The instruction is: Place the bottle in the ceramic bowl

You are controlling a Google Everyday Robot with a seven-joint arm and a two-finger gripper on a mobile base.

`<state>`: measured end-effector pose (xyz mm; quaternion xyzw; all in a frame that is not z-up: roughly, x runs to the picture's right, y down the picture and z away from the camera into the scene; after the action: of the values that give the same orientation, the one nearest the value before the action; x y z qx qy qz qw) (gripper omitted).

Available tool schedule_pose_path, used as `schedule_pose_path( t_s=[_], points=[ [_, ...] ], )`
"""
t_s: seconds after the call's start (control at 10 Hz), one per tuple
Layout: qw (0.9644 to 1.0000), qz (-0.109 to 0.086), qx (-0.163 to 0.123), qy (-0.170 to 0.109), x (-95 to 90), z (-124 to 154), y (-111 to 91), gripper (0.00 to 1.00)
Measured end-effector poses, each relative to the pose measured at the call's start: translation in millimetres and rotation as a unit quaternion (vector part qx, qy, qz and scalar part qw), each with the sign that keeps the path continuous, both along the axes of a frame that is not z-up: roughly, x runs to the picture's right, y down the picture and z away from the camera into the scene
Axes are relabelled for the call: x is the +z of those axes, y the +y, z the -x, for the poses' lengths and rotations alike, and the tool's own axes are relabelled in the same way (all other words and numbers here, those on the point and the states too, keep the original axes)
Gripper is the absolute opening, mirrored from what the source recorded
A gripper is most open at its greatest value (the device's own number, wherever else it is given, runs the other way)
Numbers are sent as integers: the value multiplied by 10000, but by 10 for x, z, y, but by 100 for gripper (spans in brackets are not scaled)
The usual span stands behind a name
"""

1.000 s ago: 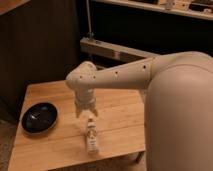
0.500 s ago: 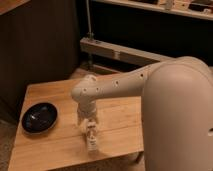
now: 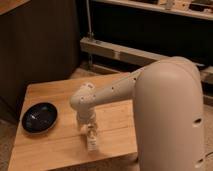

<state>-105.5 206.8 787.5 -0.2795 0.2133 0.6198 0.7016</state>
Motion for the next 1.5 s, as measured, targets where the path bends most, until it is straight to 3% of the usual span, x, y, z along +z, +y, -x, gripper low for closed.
schedule_pose_path(
  t_s=[0.2, 0.3, 0.8, 0.9, 1.3, 1.5],
  points=[
    [9999, 27, -137, 77, 156, -6, 219, 64],
    [9998, 75, -177, 78, 214, 14, 310, 58],
    [9995, 157, -219, 146, 241, -14, 322, 7],
    [9995, 177, -200, 151, 249, -10, 307, 2],
    [9981, 567, 36, 238, 244, 146, 12, 0],
    [9975, 490, 322, 395, 268, 76, -288, 0]
  ],
)
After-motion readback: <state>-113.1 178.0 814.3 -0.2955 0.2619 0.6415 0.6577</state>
